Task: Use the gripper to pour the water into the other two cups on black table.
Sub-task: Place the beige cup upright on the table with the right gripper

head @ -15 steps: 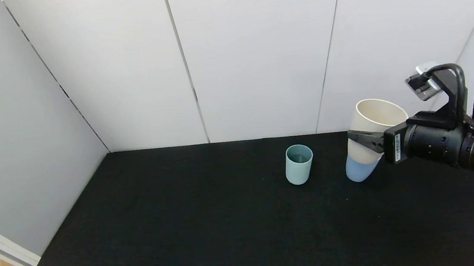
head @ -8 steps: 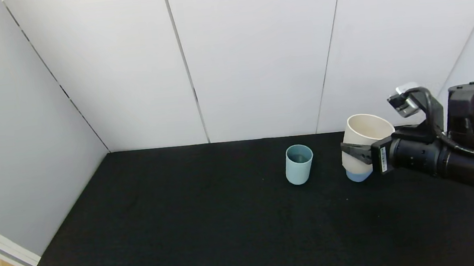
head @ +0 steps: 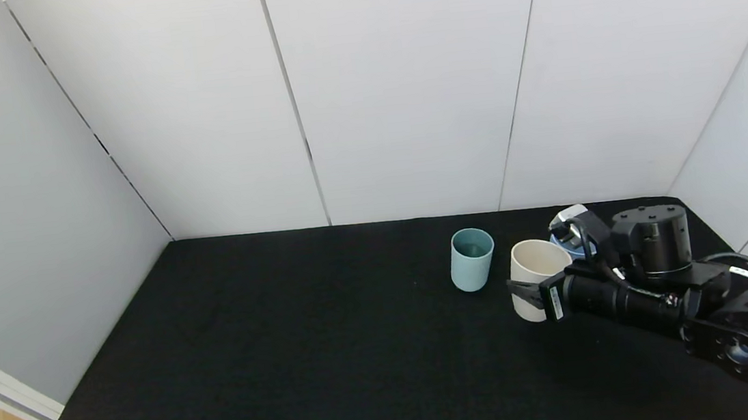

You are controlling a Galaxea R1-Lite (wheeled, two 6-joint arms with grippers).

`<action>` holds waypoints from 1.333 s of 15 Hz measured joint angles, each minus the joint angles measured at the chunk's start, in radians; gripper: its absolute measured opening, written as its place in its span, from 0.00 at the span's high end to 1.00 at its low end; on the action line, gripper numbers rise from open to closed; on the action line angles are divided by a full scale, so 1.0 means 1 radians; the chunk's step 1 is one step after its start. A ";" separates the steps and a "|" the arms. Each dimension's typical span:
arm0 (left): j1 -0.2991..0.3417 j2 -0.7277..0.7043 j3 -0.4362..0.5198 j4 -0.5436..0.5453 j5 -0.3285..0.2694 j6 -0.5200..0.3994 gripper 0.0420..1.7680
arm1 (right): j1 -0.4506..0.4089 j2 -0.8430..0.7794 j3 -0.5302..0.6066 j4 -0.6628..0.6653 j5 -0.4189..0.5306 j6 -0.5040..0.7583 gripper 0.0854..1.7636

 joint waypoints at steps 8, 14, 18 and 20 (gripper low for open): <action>0.000 0.000 0.000 0.000 0.000 0.000 0.03 | 0.008 0.083 0.002 -0.003 -0.001 -0.002 0.29; 0.000 0.000 0.000 0.000 0.000 0.000 0.03 | 0.008 0.101 0.002 -0.002 -0.001 -0.003 0.29; 0.000 0.000 0.000 0.000 0.000 0.000 0.03 | 0.010 0.110 0.002 -0.014 -0.002 -0.004 0.29; 0.000 0.000 0.000 0.000 0.000 0.000 0.03 | 0.010 0.114 0.006 -0.023 -0.001 -0.004 0.29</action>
